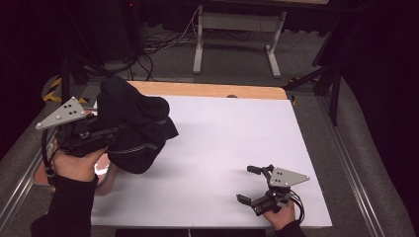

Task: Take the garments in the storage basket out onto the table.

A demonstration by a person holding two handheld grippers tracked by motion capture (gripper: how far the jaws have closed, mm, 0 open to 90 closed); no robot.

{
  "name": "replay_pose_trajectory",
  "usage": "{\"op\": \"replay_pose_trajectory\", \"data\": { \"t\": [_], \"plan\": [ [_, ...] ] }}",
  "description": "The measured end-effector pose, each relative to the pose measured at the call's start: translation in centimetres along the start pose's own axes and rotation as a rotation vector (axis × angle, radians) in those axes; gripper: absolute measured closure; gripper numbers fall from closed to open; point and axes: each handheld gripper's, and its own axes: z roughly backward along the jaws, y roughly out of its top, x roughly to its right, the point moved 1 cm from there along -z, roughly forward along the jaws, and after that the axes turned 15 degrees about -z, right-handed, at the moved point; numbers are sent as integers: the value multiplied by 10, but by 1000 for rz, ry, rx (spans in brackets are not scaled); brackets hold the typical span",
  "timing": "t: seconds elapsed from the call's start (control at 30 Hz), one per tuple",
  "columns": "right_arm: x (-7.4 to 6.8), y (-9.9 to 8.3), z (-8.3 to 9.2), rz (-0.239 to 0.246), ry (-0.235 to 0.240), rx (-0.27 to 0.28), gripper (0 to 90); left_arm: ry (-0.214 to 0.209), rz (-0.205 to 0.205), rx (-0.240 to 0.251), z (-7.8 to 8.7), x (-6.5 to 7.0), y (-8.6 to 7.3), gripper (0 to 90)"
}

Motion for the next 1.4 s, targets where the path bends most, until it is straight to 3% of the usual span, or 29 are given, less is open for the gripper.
{"op": "replay_pose_trajectory", "data": {
  "t": [0.3, 0.83, 1.03, 1.4],
  "plan": [
    [0, 0, 1, 0, -1, 0, 9, -29, -14, 3, -22, 8, 3, 582],
    [0, 0, 2, 4, 3, 3, 9, -107, 4, 18, -67, 19, 5, 580],
    [0, 0, 2, 5, 4, 4, 9, -137, 32, 42, -83, 20, 1, 578],
    [0, 0, 2, 3, 7, 4, 9, -140, 39, 23, -113, 22, -8, 577]
  ]
}}
